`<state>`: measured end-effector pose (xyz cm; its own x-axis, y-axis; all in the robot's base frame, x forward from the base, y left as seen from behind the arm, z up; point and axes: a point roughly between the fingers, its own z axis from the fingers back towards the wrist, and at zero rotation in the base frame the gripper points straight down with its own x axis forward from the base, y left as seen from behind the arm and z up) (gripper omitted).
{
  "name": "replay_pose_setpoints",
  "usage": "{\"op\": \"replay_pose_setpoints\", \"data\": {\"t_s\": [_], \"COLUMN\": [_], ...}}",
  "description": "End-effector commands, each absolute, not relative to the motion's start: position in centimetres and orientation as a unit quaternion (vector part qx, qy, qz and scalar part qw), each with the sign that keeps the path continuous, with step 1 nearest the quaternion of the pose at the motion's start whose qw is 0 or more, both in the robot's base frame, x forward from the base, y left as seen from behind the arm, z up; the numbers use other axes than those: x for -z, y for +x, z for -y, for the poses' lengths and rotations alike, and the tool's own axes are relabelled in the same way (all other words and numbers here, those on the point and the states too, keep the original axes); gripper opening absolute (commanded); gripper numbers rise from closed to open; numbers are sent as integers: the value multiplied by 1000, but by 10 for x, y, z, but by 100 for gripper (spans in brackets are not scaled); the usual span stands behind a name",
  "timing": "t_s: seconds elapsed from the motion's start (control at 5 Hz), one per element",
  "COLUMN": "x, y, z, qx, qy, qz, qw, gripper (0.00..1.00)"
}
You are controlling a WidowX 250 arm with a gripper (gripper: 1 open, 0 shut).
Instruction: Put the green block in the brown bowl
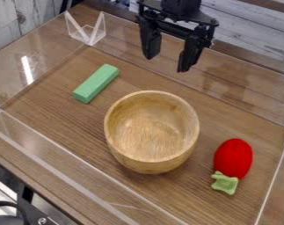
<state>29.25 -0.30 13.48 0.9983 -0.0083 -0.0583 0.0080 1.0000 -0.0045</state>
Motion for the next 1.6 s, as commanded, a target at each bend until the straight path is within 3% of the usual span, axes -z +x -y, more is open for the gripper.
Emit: {"op": "replay_pose_setpoints", "data": {"t_s": [0.0, 0.2, 0.6, 0.8, 1.0, 1.4], "x": [-123, -113, -127, -114, -98, -88], "y": [290, 283, 268, 265, 268, 275], "z": [-1, -31, -112, -132, -137, -133], "qx": [8, 12, 39, 33, 27, 41], "qy": [-3, 0, 8, 8, 6, 5], "qz": [-45, -42, -23, -17, -10, 6], "qw": [999, 999, 999, 999, 1000, 999], "gripper": [100, 100, 100, 100, 100, 100]}}
